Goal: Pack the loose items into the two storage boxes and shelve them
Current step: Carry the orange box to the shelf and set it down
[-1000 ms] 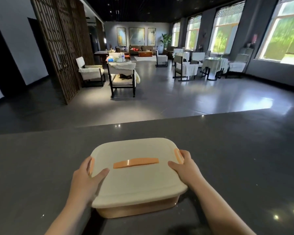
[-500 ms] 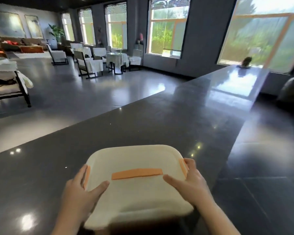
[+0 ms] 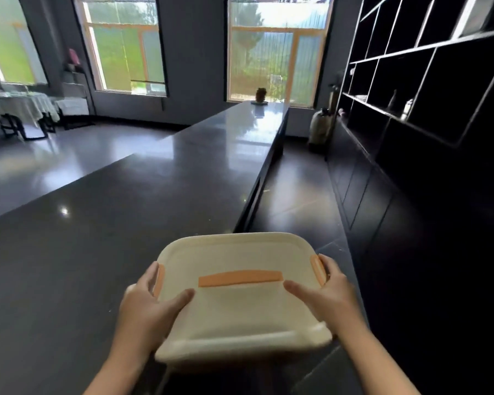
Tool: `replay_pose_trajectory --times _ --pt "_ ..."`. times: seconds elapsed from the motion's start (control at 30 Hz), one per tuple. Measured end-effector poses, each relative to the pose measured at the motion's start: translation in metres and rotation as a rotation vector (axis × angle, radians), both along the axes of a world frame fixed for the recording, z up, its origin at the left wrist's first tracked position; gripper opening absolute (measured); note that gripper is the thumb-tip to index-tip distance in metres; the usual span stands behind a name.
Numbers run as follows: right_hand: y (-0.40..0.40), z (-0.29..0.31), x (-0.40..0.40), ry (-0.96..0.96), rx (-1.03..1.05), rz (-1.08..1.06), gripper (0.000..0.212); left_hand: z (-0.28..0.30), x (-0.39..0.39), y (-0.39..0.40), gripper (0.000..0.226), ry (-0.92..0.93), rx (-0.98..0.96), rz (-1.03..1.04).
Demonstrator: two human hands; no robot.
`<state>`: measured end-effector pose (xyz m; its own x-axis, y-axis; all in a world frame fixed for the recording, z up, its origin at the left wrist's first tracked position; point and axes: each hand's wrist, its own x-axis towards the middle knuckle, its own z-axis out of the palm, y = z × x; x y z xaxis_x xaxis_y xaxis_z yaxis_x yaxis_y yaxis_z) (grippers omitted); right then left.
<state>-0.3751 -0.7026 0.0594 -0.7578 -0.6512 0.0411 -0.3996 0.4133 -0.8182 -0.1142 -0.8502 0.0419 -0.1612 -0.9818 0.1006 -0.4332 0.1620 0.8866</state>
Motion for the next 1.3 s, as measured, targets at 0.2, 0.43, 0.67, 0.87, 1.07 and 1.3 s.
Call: replay_pose_trajectory --times 0.2,0.43,0.67,0.87,1.07,1.3 --pt "-0.014 0.017 -0.121 0.077 -0.001 -0.094 0.093 0.005 -0.134 -0.041 0.097 0.094 -0.005 -0.123" --pt "-0.056 0.004 -0.226 0.018 0.002 -0.192 0.090 0.000 -0.257 -0.112 0.098 0.111 0.041 -0.249" --pt "-0.152 -0.007 -0.333 -0.042 0.016 -0.244 0.091 -0.011 -0.378 -0.214 0.092 0.111 -0.008 -0.332" --pt "-0.228 -0.003 -0.427 -0.073 -0.036 -0.341 0.094 0.010 -0.488 -0.305 0.097 0.084 -0.073 -0.396" --pt "-0.286 -0.015 -0.542 -0.125 -0.074 -0.444 0.093 0.006 -0.613 -0.371 0.087 0.104 -0.090 -0.448" --pt "-0.364 -0.026 -0.694 -0.108 -0.083 -0.420 0.097 -0.012 -0.761 -0.444 0.107 0.118 0.030 -0.436"
